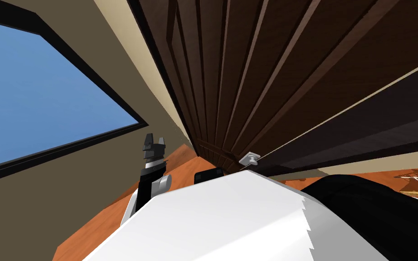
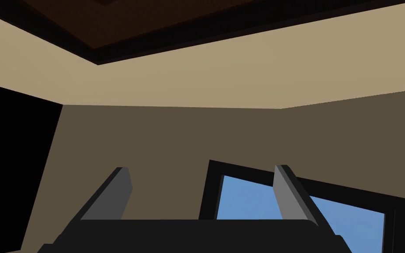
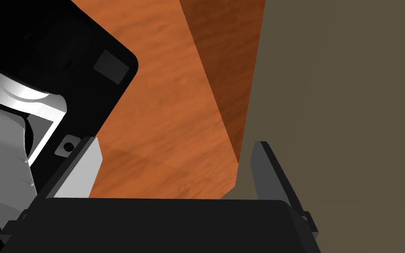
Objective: Push the door open
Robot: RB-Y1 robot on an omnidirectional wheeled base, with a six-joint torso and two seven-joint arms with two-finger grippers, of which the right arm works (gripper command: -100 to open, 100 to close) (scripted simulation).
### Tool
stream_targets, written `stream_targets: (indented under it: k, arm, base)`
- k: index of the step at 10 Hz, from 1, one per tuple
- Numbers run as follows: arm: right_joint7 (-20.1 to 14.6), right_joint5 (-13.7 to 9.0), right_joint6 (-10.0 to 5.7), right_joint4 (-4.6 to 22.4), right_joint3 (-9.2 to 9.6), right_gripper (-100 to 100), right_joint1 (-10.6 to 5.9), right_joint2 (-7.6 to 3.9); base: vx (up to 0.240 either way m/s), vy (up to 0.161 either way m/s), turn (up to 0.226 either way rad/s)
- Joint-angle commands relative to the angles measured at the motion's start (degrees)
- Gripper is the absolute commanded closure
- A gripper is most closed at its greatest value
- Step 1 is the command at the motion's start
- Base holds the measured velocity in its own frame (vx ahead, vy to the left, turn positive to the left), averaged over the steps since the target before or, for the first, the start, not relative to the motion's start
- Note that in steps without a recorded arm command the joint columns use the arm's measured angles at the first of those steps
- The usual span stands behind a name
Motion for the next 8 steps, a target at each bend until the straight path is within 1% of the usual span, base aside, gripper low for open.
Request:
stream_targets:
  k: [1, 6, 8]
  arm:
    - [-0.36, -2.40, -0.18, 0.89, 0.49, -100, -0.09, -0.15]
    - [-1.98, -8.86, -0.95, 2.35, 2.06, -100, 0.33, -0.95]
    - [-2.57, -11.20, -1.23, 2.89, 2.63, -100, 0.52, -1.28]
  base:
    - [0.105, 0.011, 0.037]
    - [0.114, 0.001, 0.034]
    - [0.104, -0.018, 0.048]
